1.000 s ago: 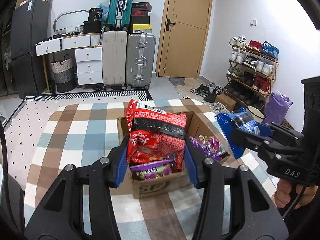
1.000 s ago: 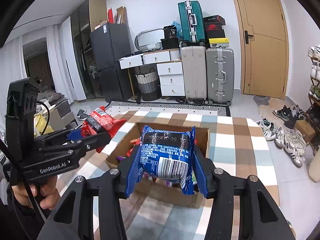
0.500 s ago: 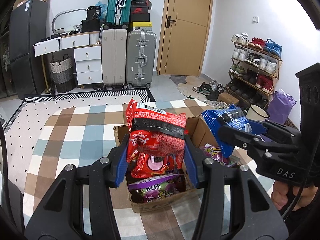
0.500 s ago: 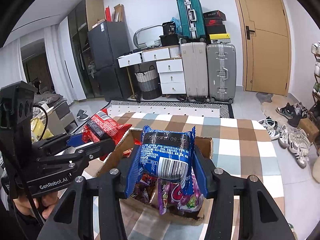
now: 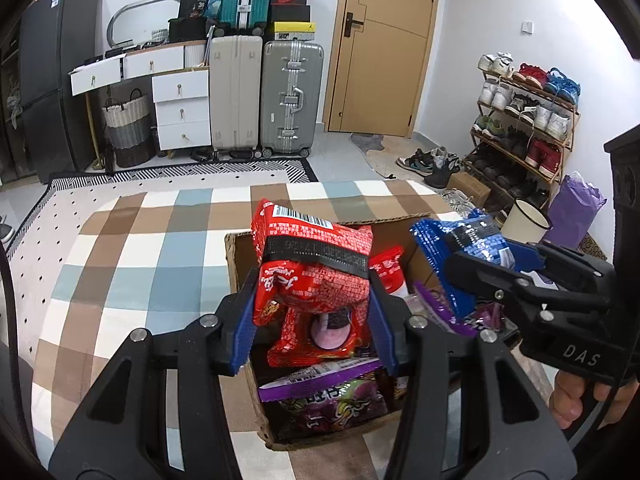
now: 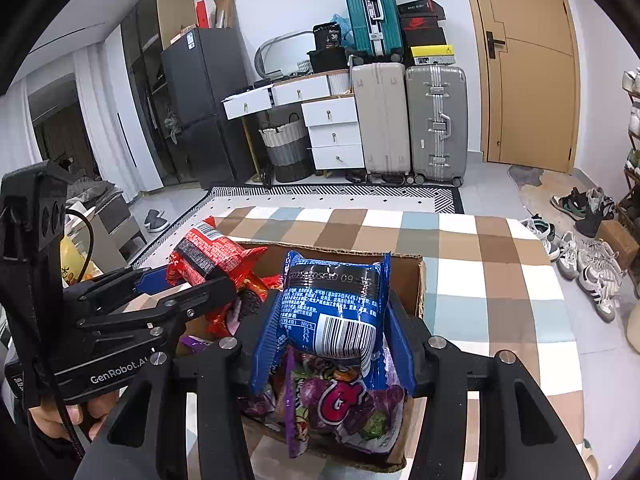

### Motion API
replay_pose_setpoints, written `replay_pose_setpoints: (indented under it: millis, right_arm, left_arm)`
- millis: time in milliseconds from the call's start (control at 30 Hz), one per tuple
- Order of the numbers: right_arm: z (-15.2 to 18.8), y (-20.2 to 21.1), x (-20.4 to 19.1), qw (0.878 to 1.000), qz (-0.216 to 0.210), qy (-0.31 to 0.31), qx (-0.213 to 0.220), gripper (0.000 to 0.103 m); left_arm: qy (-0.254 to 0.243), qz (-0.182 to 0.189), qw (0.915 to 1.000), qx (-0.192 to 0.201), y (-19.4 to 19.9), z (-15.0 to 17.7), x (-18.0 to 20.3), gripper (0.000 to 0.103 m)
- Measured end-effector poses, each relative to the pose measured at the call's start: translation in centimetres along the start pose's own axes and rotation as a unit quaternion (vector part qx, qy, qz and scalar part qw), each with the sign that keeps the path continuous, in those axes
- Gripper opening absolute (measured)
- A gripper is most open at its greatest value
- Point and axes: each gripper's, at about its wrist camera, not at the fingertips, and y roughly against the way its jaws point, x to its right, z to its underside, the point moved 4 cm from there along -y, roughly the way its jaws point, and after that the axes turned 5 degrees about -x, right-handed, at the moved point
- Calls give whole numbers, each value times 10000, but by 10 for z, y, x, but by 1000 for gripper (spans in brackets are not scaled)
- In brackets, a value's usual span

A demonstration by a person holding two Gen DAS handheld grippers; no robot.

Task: Organize snacks
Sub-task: 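Carry both packs into the SF box and open both tools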

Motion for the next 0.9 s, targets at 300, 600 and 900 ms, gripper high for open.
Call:
replay_pose_setpoints:
  millis: [300, 600, 900]
  right_arm:
    - [4, -25, 9, 9998, 11, -64, -163, 50]
    - [8, -41, 9, 9996, 41, -57, -278, 50]
    - [6, -23, 7, 9999, 128, -16, -89, 58]
  left_arm:
    - [37, -23, 9999, -92, -27, 4, -11, 46]
    - [-136, -6, 9998, -156, -38, 6, -5, 47]
    - [-187, -2, 9998, -98, -26, 6, 1, 55]
